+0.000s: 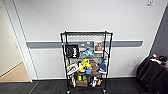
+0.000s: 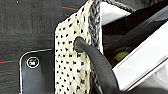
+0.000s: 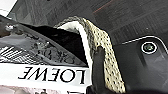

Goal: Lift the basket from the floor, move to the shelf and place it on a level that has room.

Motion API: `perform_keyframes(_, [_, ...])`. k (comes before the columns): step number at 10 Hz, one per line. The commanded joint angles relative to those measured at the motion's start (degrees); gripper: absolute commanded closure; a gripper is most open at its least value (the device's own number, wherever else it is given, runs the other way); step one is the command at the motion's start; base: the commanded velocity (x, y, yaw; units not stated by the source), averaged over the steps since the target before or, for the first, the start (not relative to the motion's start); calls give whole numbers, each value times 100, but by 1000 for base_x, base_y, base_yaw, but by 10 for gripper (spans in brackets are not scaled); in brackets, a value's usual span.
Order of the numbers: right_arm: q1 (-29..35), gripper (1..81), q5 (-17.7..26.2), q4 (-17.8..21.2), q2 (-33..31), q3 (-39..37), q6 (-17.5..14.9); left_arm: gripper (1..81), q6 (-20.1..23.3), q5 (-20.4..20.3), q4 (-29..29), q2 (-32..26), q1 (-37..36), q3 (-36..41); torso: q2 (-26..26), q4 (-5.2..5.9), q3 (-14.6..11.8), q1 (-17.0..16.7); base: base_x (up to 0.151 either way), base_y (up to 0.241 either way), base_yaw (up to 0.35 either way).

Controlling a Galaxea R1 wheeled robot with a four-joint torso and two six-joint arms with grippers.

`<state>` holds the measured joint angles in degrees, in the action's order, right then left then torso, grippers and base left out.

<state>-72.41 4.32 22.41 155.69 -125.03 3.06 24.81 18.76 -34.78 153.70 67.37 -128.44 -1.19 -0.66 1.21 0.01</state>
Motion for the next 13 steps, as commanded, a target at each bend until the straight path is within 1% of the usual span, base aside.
perform_keyframes(1, [504, 811, 272, -17, -61, 41, 19, 811, 42, 365, -82, -146, -641, 39, 0, 0, 0, -1, 89, 0, 0])
perform_keyframes(6, [477, 811, 272, -79, 96, -108, 10, 811, 42, 356, -90, -155, -606, 47, -2, 0, 0, 0, 99, 0, 0])
perform_keyframes(9, [416, 811, 272, -131, 351, -548, -34, 811, 42, 356, -90, -155, -579, 47, -2, 0, -2, 0, 118, 0, 0])
perform_keyframes(13, [415, 811, 272, -114, 361, -539, -34, 811, 42, 356, -90, -137, -579, 39, -2, 0, -2, -1, 133, 0, 0])
